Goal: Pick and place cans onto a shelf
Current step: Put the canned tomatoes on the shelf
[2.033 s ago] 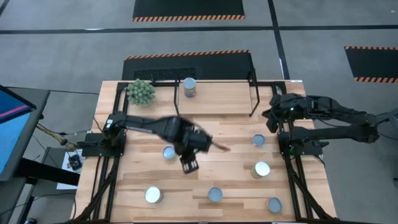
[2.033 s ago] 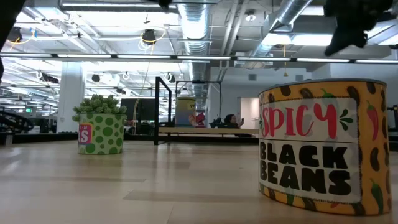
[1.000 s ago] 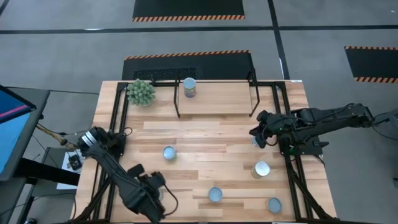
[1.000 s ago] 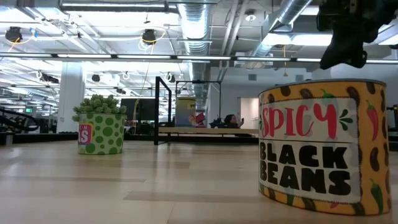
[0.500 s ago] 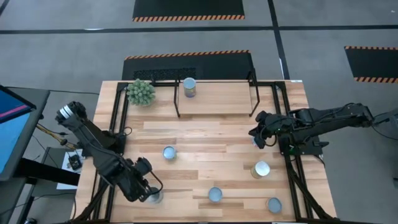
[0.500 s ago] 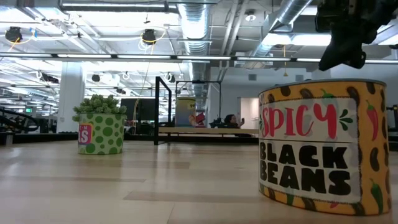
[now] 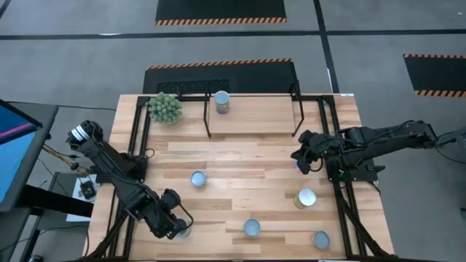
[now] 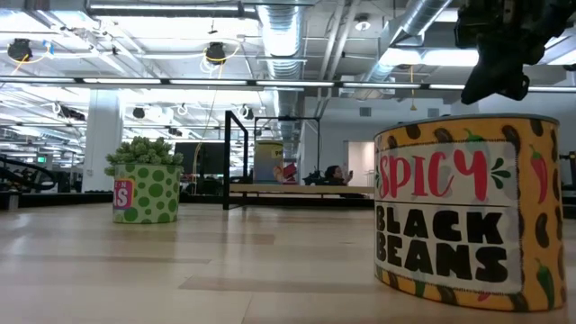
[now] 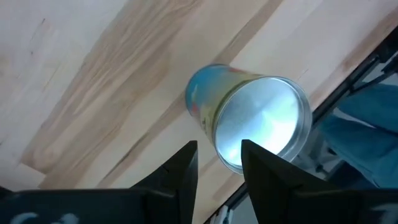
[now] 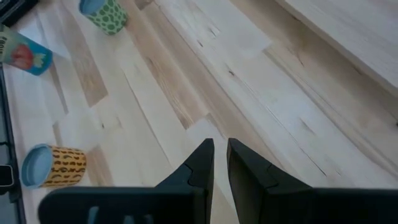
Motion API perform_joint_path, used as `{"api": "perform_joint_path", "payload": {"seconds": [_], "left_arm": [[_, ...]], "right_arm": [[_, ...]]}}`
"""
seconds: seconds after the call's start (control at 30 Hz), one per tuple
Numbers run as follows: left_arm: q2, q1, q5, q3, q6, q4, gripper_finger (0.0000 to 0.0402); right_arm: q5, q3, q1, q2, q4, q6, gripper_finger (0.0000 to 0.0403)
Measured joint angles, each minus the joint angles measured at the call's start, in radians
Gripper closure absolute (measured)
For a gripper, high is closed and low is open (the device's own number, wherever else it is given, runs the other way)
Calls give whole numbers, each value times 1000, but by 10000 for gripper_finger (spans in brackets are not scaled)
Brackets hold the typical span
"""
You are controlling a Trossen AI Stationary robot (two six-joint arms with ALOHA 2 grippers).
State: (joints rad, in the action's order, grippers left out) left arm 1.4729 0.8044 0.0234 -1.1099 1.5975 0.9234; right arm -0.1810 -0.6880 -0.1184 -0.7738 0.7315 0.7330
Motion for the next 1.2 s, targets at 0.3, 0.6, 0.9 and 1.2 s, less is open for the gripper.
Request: {"api": "perform_joint_path", "payload": {"seconds": [0.3,0.6,0.9,1.2], "left_arm": [[108,-1,-3,-13,-23,-12,292],[111,-49,-29,-11,-122,-60,395],[36,-169,17,-87,-298,-81,401],[35,-422,33,-244,-711,-66,401]], "right_arm": [[0,0,0,0,0,-5,333],[-2,0,1,0,-3,-8,333],[-3,0,1,0,-2,-8,333],[-3,0,1,0,-3,-8,333]]}}
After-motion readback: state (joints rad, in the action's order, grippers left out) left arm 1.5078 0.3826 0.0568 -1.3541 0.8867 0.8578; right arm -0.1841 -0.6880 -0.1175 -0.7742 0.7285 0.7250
